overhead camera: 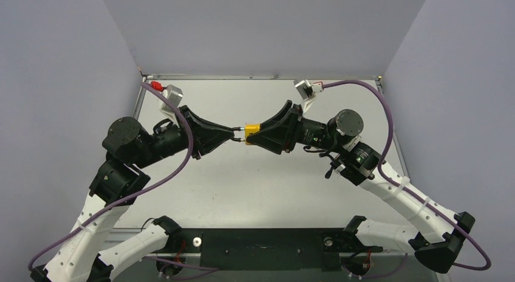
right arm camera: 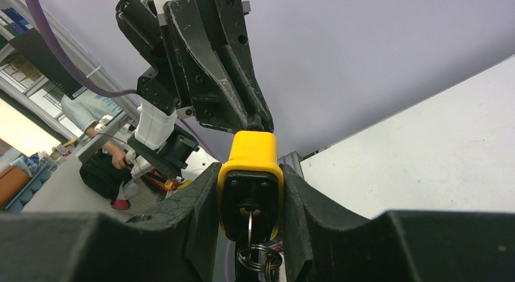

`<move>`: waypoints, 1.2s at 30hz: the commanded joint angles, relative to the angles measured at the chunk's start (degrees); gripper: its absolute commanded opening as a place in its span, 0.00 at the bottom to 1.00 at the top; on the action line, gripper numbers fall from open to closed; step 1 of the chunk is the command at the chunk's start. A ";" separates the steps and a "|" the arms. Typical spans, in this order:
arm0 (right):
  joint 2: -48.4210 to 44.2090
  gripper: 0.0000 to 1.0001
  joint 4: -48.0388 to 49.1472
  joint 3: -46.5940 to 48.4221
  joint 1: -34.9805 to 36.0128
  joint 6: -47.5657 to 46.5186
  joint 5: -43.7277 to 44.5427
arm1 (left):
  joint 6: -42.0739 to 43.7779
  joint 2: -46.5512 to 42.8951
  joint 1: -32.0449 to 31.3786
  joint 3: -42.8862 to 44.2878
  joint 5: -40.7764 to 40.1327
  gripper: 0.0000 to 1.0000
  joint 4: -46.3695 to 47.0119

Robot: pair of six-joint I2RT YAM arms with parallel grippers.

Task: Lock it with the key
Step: Lock the lock.

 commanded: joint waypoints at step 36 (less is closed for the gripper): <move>6.51 0.00 -2.13 5.96 1.70 -5.35 6.86 | -9.60 -3.01 -1.41 -3.38 2.67 0.00 13.57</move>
